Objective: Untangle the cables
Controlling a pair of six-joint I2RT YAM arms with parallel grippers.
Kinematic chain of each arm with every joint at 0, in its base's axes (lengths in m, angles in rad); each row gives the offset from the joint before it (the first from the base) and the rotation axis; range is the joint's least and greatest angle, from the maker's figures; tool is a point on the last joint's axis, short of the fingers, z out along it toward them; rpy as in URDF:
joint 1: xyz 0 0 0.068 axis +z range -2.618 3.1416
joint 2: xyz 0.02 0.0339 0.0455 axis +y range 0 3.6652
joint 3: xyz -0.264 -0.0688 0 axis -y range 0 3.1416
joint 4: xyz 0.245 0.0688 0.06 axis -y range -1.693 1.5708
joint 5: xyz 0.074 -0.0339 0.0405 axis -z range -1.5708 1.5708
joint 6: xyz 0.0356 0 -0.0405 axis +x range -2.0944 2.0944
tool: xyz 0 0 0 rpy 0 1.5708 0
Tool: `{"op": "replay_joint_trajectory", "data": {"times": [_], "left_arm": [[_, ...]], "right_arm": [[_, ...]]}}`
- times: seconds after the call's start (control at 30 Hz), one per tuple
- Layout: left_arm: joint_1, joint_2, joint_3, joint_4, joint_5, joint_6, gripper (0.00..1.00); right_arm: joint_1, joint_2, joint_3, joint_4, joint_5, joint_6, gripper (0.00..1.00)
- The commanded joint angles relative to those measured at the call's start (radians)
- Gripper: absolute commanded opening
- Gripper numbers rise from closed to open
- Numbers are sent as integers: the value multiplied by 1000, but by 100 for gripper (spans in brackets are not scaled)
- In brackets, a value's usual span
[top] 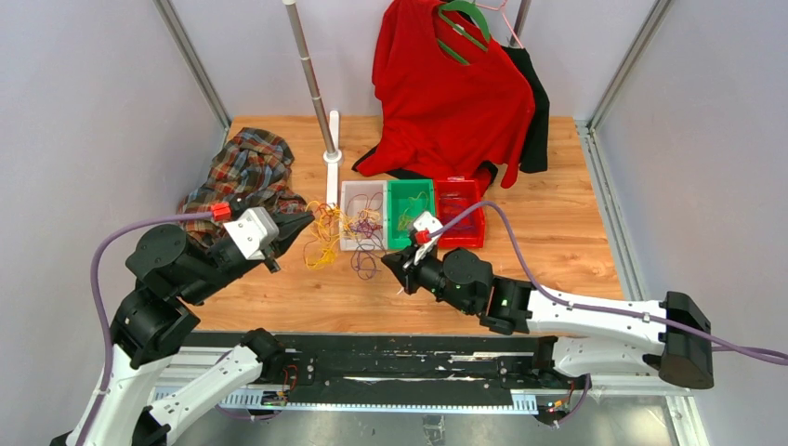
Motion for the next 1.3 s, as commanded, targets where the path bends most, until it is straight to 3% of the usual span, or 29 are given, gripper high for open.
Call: {"op": "replay_joint_trajectory", "data": {"times": [0.0,0.2,0.33,0.47,0.6,0.77,1.07,1.17,1.27], "left_arm": [[0,5,25,16,-28,43,1],[0,3,43,-2,-58,97,0],[0,1,52,-11,-92,165,0],[0,-12,54,-46,-194,320,1],[0,-27,10,-105,-349,571,0],[0,-80,-62,-42,-560,780,1],[0,-66,19,-52,-767,811,1],[0,-101,28,-117,-695,752,1],[0,-127,16,-149,-604,692,1]], "right_arm": [[-22,-67,-24,-8,59,17,1],[-34,-166,-48,-91,99,18,1],[-44,-224,-29,-229,245,26,1],[-122,-310,-11,-373,348,81,1],[-259,-373,2,-488,338,122,1],[-328,-394,40,-588,363,101,1],[-357,-484,102,-695,510,67,1],[-362,-513,111,-699,521,63,1],[-363,-487,109,-649,428,47,1]]}}
